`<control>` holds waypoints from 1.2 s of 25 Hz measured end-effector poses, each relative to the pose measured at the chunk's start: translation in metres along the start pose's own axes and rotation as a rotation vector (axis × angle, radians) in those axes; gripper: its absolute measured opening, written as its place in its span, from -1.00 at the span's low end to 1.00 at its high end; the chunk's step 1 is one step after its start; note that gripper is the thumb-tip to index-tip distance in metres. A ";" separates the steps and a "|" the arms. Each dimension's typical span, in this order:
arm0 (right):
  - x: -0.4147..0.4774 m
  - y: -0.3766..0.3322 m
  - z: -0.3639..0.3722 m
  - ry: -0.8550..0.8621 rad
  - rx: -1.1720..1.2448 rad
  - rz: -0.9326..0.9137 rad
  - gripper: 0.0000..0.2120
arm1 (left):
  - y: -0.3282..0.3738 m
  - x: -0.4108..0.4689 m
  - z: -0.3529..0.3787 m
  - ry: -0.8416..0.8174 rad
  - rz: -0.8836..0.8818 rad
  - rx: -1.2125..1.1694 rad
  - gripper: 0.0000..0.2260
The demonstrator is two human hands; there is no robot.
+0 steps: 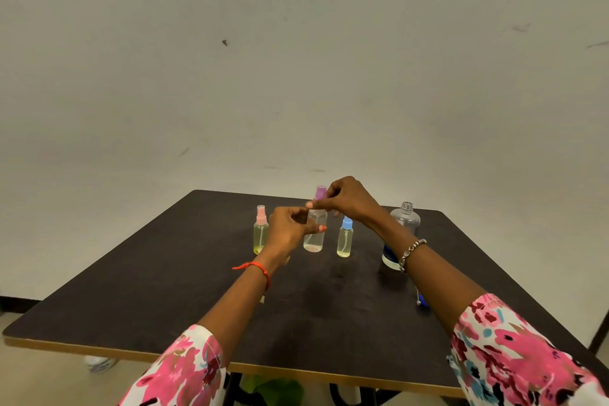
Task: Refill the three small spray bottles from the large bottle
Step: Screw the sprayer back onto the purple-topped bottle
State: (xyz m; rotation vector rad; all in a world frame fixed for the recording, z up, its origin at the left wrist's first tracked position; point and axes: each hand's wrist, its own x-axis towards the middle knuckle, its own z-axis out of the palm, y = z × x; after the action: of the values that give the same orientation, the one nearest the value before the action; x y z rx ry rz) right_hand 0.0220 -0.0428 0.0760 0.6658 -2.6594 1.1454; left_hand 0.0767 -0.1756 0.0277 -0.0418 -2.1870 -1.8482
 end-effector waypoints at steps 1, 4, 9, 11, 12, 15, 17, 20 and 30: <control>0.000 0.000 0.002 -0.014 -0.030 0.010 -0.68 | -0.001 0.000 0.000 0.002 0.000 0.001 -0.64; 0.001 -0.001 0.000 -0.107 0.072 0.012 -0.65 | -0.002 0.002 -0.001 0.005 0.001 0.002 -0.65; 0.001 0.000 0.003 -0.030 -0.013 0.025 -0.66 | -0.003 0.003 -0.001 -0.003 -0.004 -0.005 -0.62; 0.001 0.000 0.004 -0.079 -0.024 0.036 -0.66 | -0.005 0.003 -0.001 -0.006 0.002 -0.007 -0.64; 0.002 0.000 0.002 -0.114 0.014 0.029 -0.67 | -0.005 0.003 -0.001 -0.007 0.001 -0.005 -0.64; 0.001 0.003 -0.003 -0.107 0.068 -0.013 -0.73 | -0.006 0.005 -0.003 -0.010 -0.005 -0.002 -0.63; 0.001 0.004 0.000 -0.046 0.045 0.001 -0.75 | -0.006 0.005 -0.002 -0.013 -0.002 -0.009 -0.63; 0.002 0.006 0.005 -0.073 0.010 0.006 -0.68 | -0.007 0.005 -0.002 -0.021 0.004 -0.032 -0.63; 0.000 0.008 0.009 -0.063 0.139 -0.021 -0.78 | -0.010 0.007 -0.004 -0.037 0.021 -0.024 -0.67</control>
State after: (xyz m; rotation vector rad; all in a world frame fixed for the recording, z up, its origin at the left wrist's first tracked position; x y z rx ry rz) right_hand 0.0187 -0.0443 0.0648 0.7626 -2.6356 1.3342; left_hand 0.0691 -0.1826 0.0204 -0.1050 -2.1799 -1.8771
